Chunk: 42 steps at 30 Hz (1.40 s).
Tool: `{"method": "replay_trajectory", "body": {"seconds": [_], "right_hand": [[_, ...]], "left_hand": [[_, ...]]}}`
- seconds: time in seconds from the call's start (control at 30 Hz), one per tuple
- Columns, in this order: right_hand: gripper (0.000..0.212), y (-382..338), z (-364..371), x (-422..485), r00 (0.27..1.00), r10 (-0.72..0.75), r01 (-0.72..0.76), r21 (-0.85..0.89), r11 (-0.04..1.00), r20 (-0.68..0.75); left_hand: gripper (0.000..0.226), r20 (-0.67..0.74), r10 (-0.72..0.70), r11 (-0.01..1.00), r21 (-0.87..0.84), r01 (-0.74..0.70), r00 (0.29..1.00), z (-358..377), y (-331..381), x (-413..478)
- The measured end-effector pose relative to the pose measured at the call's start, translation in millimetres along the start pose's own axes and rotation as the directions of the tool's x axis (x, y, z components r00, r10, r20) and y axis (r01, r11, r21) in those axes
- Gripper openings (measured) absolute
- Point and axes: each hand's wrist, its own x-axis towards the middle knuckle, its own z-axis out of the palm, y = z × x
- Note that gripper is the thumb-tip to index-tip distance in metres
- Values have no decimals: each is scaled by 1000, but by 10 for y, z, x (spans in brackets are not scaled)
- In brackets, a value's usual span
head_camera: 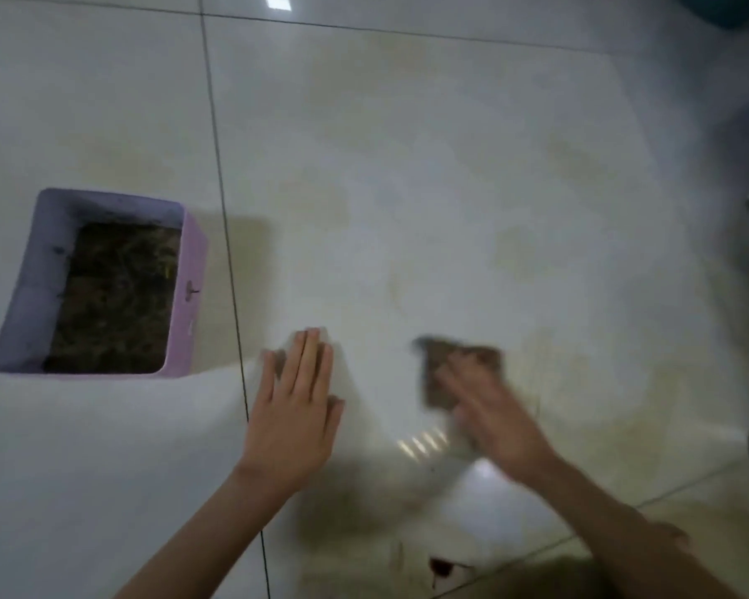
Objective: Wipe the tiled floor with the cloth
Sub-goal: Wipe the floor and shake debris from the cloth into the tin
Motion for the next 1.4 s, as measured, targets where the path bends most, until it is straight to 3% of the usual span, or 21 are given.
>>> {"method": "replay_trajectory", "body": {"seconds": [0.07,0.13,0.2,0.23,0.33,0.43,0.47,0.57,0.67,0.73,0.77,0.8,0.87,0.93,1.0,1.03,1.13,1.27,1.3,1.33,1.4], "right_hand": [[47,320,-189,-62,924,381,-379,50,924,-43],[50,174,-138,-68,750,660,-657,81,750,-27],[48,-358,86,21,714,642,-679,-53,732,-277],[50,-680,217,56,744,601,-642,-64,764,-293],[54,-1315,423,-30,953,301,-302,-48,952,-24],[51,-629,225,-66,994,-64,77,-152,985,86],[51,-309,133,-13,998,-42,51,-190,980,52],[62,577,-156,170,941,321,-335,-156,929,-109],[57,897,-240,380,790,568,-588,-19,809,-232],[52,559,-99,512,657,686,-712,41,701,-313],[54,251,51,480,686,658,-687,24,727,-309],[56,-124,229,381,772,567,-591,5,807,-288],[55,-824,511,49,966,201,-215,-70,974,-165],[49,-926,497,-187,986,-165,165,-72,984,3],[46,-380,324,-242,941,-335,339,-126,932,54],[47,-39,227,-239,956,-293,292,-150,944,17],[56,950,-60,-218,954,186,-218,-119,969,-234],[54,914,-65,-158,666,656,-665,115,738,-354],[55,612,-2,-101,625,691,-699,134,703,-364],[55,245,105,-58,646,658,-669,127,732,-387],[56,-585,401,-9,825,421,-434,53,899,-376]], "left_hand": [[71,11,10,998,-57,-9,1000,100,44,40],[73,5,15,995,-94,-14,1000,181,57,57],[72,4,7,991,-130,-6,1000,205,57,69],[72,9,1,989,-146,1,1000,204,59,65],[69,3,-4,989,-151,4,1000,179,67,71],[67,-22,4,989,-150,-7,1000,186,66,79],[67,-38,9,990,-140,-14,999,204,61,82],[68,-65,27,994,-103,-34,998,270,43,91],[70,-84,34,998,-58,-39,996,311,29,115],[71,-76,22,999,-39,-25,997,322,48,114],[71,-61,9,999,-43,-12,998,324,63,101],[72,-37,-6,999,-46,5,999,314,78,95],[75,-2,-32,999,-38,32,999,264,90,106],[77,54,-30,999,-29,32,998,202,88,115],[77,91,-47,999,4,47,995,172,106,111],[76,82,-59,998,19,57,995,194,108,112],[75,79,-101,991,99,93,992,248,108,138],[70,173,-224,952,250,177,959,214,180,186],[70,194,-255,941,276,196,947,175,247,203],[70,203,-273,931,300,206,940,138,321,219],[70,193,-277,919,339,201,941,50,433,262]]}}
